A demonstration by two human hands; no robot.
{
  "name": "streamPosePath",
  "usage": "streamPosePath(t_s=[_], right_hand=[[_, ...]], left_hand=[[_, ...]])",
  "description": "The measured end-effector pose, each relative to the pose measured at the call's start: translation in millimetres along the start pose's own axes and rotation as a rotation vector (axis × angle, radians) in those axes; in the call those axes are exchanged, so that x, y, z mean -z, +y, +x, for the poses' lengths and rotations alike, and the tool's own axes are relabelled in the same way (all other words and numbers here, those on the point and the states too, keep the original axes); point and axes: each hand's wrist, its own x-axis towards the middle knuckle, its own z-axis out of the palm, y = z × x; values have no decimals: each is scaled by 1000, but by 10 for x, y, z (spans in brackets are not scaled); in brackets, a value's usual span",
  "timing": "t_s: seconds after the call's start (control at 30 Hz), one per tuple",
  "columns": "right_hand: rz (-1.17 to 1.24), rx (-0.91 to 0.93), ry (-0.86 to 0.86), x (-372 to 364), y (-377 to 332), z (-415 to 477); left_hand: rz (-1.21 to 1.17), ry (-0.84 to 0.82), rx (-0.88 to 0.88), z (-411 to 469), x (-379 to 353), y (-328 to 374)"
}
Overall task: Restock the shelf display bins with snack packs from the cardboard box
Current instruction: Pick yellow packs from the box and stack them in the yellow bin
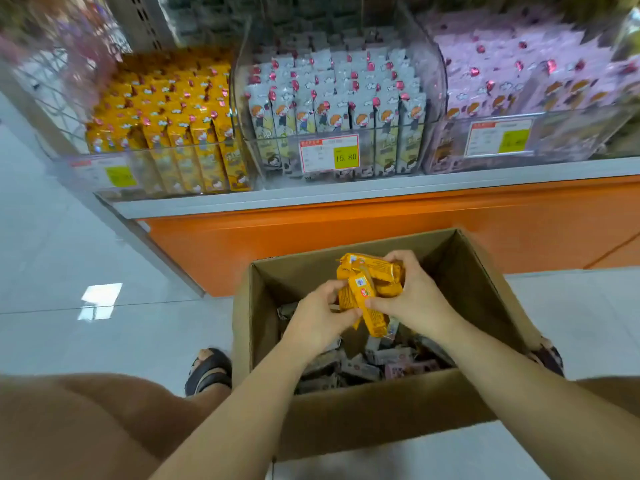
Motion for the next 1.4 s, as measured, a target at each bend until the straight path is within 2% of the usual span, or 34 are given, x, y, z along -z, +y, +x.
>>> streamPosePath(t_s=[0.2, 0.37, 0.53, 0.67, 0.97, 1.07, 1.23, 1.4], right_hand=[[41, 155, 111, 373, -712, -474], [68, 325, 224, 510, -1323, -537], [29, 475, 330, 345, -1886, -289], [64, 588, 333, 65, -2312, 66], [-55, 663, 351, -595, -3022, 1115], [-181, 654, 339, -739, -3067, 1362], [-442, 547, 346, -863, -3083, 1642], [-568, 549, 365, -946, -3122, 1697]], left_hand=[[-8, 114, -278, -495, 279, 582], [-67, 228, -447, -738, 677, 1040], [-99, 327, -542, -693, 1241, 1219], [-138, 415, -600, -583, 1776, 1233], [-16, 607, -545, 35, 2864, 1096], [-53, 636, -474, 190, 3016, 941], [-56, 774, -371, 207, 3227, 741], [-120, 839, -405, 72, 3358, 613]])
